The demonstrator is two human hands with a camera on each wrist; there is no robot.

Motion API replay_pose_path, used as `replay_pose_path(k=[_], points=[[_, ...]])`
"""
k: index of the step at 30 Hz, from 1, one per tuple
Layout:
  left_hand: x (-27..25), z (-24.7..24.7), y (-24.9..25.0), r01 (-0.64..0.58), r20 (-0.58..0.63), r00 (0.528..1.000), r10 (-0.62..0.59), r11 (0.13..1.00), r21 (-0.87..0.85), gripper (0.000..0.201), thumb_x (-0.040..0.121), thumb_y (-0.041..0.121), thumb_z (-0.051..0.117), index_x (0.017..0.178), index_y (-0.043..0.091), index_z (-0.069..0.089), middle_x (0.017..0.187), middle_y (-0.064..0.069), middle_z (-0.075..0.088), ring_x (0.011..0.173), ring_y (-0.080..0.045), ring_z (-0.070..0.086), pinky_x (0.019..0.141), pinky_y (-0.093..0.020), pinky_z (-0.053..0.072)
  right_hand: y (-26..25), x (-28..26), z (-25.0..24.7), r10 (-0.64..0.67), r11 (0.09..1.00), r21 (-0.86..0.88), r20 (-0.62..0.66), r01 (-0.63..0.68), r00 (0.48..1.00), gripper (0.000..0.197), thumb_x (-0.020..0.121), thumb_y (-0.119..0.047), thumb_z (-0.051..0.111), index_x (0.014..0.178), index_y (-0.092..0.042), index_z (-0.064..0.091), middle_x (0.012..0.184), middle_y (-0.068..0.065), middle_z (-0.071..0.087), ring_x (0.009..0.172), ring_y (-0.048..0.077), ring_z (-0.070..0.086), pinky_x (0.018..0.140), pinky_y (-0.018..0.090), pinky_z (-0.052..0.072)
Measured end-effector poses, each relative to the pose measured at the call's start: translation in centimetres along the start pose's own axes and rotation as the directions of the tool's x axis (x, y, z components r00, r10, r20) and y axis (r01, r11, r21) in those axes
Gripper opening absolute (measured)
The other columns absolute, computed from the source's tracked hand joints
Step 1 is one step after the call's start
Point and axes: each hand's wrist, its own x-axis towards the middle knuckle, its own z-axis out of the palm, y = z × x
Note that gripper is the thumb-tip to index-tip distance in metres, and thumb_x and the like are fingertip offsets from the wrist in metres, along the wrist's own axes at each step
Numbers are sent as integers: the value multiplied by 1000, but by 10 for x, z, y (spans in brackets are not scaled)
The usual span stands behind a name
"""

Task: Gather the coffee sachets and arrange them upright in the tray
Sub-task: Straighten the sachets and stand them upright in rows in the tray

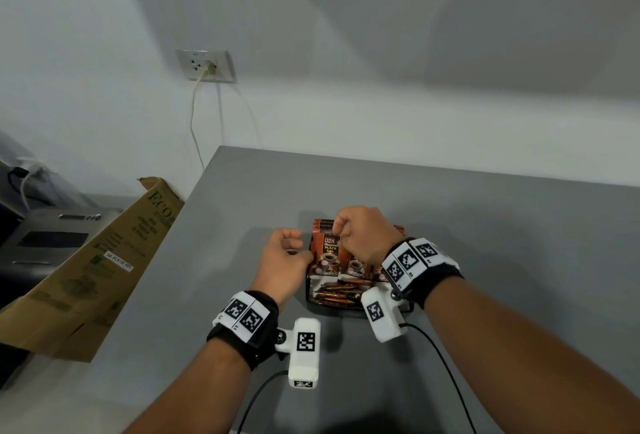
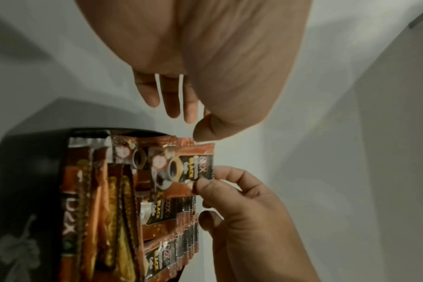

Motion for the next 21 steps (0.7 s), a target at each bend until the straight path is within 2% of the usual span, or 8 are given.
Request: replay_pose_path(k=[2, 4, 8, 13, 17, 19, 21], points=[[-1, -3, -3, 6, 0, 1000, -6, 1000, 15, 34, 84, -1, 65, 110, 19, 55, 101, -2, 58, 84, -11, 57, 70, -22, 44, 3, 0, 8, 10, 999, -44, 58, -7, 998, 23, 84, 1, 69, 81, -21, 65, 76, -8, 65, 81, 14, 68, 76, 26, 55], [-2, -5, -6, 6, 7, 1000, -7, 999, 36, 33, 85, 0, 64, 110, 19, 55, 99, -1, 58, 83, -11, 57, 71, -22, 43, 3, 1, 17, 3, 995, -96, 102, 7, 995, 24, 83, 1, 69, 81, -22, 64, 78, -8, 64, 81, 15, 66, 75, 26, 53], [-4, -7, -8, 11, 12, 1000, -11, 999, 44, 31, 87, 0, 62, 112, 17, 56, 97, -2, 60, 80, -11, 56, 68, -21, 43, 3, 8, 30, -8, 987, -159, 120, 27, 993, 27, 83, 5, 62, 78, -21, 62, 83, -6, 64, 84, 16, 63, 74, 23, 47], [-7, -9, -10, 14, 16, 1000, -15, 999, 53, 30, 87, 1, 61, 111, 18, 56, 96, -2, 61, 78, -12, 57, 69, -23, 46, 6, 10, 32, 7, 985, -173, 136, 17, 991, 21, 84, 4, 62, 84, -17, 64, 87, -3, 65, 86, 18, 63, 76, 24, 49], [-15, -9, -12, 7, 109, 994, -15, 997, 81, 36, 83, 2, 69, 111, 18, 55, 97, -2, 59, 82, -13, 57, 74, -28, 48, 5, -2, 12, 33, 996, -80, 92, -26, 995, 10, 85, -7, 66, 89, -16, 66, 88, -5, 66, 84, 14, 65, 74, 23, 51], [-21, -9, -13, -21, 187, 982, -1, 993, 118, 41, 78, 3, 75, 106, 24, 55, 97, 0, 57, 86, -13, 57, 75, -27, 48, 6, -14, -4, 43, 995, -97, 163, -27, 986, 6, 85, -17, 69, 90, -15, 72, 91, -7, 69, 86, 10, 66, 78, 23, 52], [-25, -6, -17, -57, 236, 972, 13, 982, 182, 45, 75, 7, 79, 106, 28, 53, 103, 0, 56, 91, -10, 56, 70, -20, 43, 10, -26, -14, 80, 988, -153, 292, -36, 953, 17, 84, -28, 73, 97, -18, 75, 96, -10, 71, 90, 7, 66, 82, 23, 51]])
